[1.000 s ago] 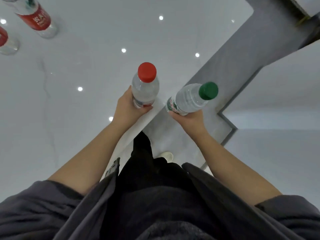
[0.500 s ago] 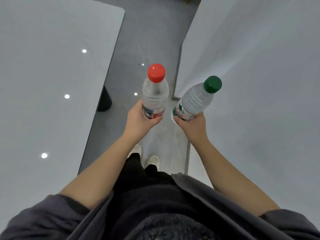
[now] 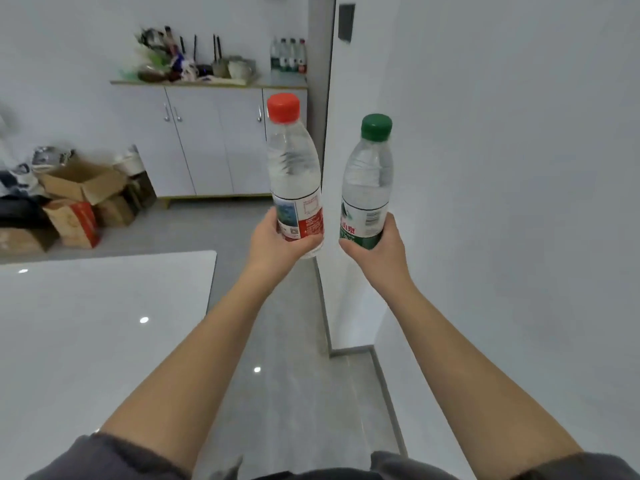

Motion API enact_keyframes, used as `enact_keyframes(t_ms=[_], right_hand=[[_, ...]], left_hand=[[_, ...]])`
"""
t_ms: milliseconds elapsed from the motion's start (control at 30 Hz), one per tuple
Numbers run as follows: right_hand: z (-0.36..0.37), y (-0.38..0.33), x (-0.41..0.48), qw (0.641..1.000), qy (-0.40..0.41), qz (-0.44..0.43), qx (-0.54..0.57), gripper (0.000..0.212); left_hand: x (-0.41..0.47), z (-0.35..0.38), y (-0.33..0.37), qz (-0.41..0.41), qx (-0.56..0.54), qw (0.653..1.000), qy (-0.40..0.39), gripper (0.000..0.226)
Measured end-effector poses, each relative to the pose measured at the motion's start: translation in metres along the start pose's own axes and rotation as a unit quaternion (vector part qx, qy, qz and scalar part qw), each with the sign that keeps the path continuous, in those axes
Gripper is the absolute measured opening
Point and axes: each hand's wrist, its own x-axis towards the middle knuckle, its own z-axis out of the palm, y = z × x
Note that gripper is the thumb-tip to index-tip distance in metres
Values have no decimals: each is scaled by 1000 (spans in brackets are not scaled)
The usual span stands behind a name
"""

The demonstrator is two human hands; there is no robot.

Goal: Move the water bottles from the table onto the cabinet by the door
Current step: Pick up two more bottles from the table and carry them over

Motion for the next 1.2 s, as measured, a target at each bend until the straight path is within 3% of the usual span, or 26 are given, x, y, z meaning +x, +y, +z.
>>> enact_keyframes(t_ms=[233,500,1200], right_hand=[[-3,-90,48,996,24,-80,24,48],[-2,-150,73,990,21,-107,85,51],[25,-173,103,990,14,-103,93,52]], left_hand=[[47,-36,72,79,-32,996,21,53],[65,-65,133,121,-72,989,41,51],[95,-94,158,126,-76,989,19,51]])
